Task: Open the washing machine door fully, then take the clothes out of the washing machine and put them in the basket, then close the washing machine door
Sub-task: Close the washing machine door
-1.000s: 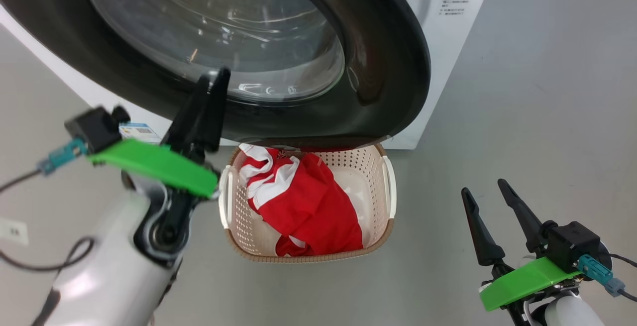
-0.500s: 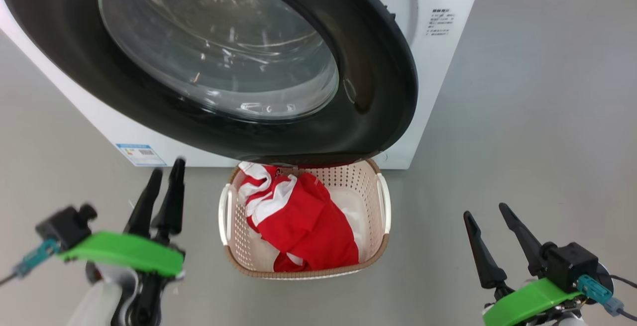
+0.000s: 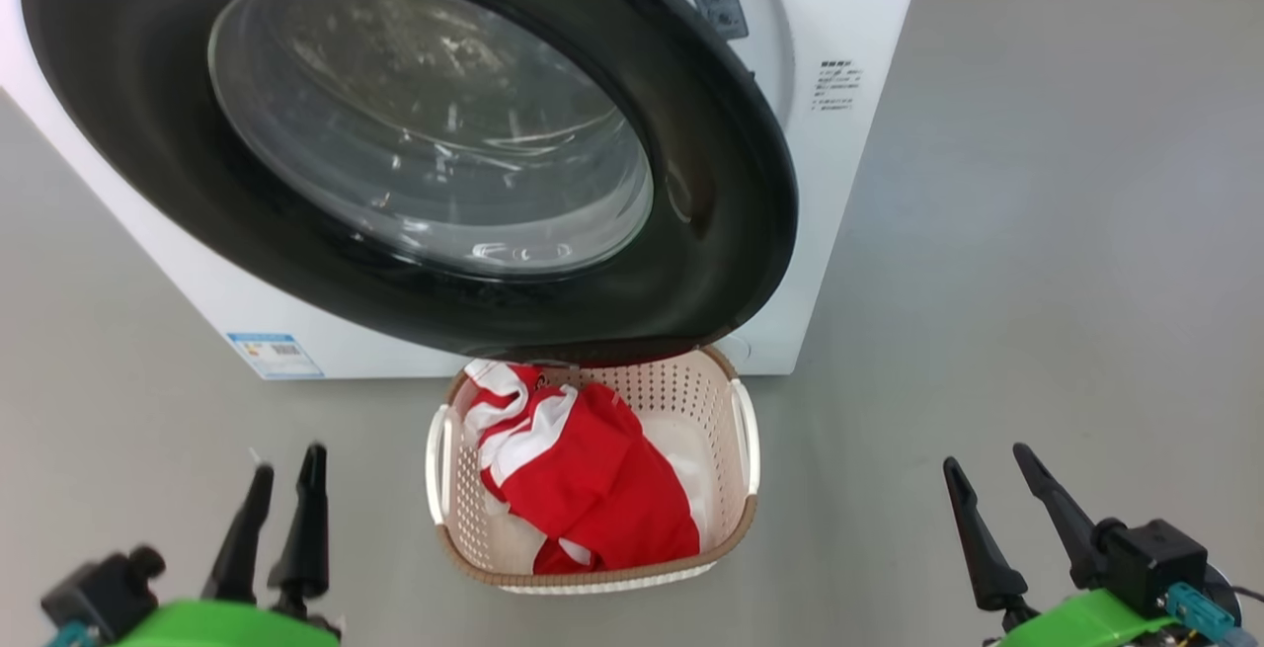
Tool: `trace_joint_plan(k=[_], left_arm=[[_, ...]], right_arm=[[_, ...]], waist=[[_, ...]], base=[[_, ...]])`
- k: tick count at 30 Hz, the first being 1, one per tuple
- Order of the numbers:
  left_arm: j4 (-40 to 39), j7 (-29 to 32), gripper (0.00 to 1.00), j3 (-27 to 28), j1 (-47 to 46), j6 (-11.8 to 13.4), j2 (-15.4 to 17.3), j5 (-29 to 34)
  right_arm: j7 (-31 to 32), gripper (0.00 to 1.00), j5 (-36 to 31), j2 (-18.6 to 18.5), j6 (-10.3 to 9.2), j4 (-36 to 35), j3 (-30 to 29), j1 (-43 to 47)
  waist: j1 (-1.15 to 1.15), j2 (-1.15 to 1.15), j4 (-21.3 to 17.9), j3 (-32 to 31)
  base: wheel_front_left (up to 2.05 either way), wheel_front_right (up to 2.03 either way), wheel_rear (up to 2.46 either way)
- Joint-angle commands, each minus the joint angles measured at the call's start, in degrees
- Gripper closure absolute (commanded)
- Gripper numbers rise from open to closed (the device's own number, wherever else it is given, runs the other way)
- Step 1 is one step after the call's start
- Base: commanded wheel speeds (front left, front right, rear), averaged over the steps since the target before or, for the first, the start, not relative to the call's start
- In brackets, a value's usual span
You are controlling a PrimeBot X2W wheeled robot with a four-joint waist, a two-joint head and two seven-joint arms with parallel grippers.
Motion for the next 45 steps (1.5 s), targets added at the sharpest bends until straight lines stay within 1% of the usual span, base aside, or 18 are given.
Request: trace_joint_plan(k=[1,6,8,12,20,21,26,31,45], left_arm=[[-1.7,-0.5,0.0,2.5,0.3,-0.4,0.9,0.7],[-3.2,-0.5,0.0,4.9,4.8,-0.4,-0.2,3.2],[-3.6,-0.5,0.0,5.9,6.3,-0.4,-0.2,5.2],[-4.8,-0.5,0.0,7.7,8.9,-0.4,-0.6,12.8],[-8.5,-0.5,0.0,13.4,13.0,-0.4,-4.2,26.6],[-9.6,-0.5,0.0,14.1,13.9,-0.4,-4.9,30.1],[-11.7,-0.5,0.0,14.8,16.0,-0.4,-5.8,37.2],[-13.0,-0.5,0.0,15.2,17.8,-0.4,-6.8,40.4],[-14.0,-0.5,0.0,15.1,19.0,-0.4,-8.0,41.2]], right_arm=[[-0.4,0.0,-0.3,-0.7,0.28,-1.4,1.0,0.1],[-0.4,0.0,-0.2,-0.7,0.28,-1.5,0.1,2.1],[-0.4,0.0,-0.2,-0.8,0.28,-1.6,-0.1,2.9],[-0.4,0.0,-0.3,-0.8,0.28,-1.7,-0.6,4.1],[-0.4,0.0,-0.5,-0.8,0.28,-2.2,-1.8,6.0],[-0.4,0.0,-0.5,-0.8,0.28,-2.3,-2.1,6.5],[-0.4,0.0,-0.7,-0.7,0.28,-2.6,-2.7,7.6],[-0.4,0.0,-0.9,-0.3,0.28,-2.8,-3.2,8.1],[-0.4,0.0,-1.1,0.1,0.28,-3.0,-3.4,8.6]], waist=[[0.0,0.0,-0.4,-0.8],[0.0,0.0,-0.8,-2.4],[0.0,0.0,-0.9,-2.9],[0.0,0.0,-1.1,-3.7],[0.0,0.0,-1.3,-4.7],[0.0,0.0,-1.3,-4.9],[0.0,0.0,-1.4,-5.5],[0.0,0.0,-1.6,-5.8],[0.0,0.0,-1.2,-6.5]], base=[[0.0,0.0,0.0],[0.0,0.0,0.0],[0.0,0.0,0.0],[0.0,0.0,0.0],[0.0,0.0,0.0],[0.0,0.0,0.0],[0.0,0.0,0.0],[0.0,0.0,0.0],[0.0,0.0,0.0]])
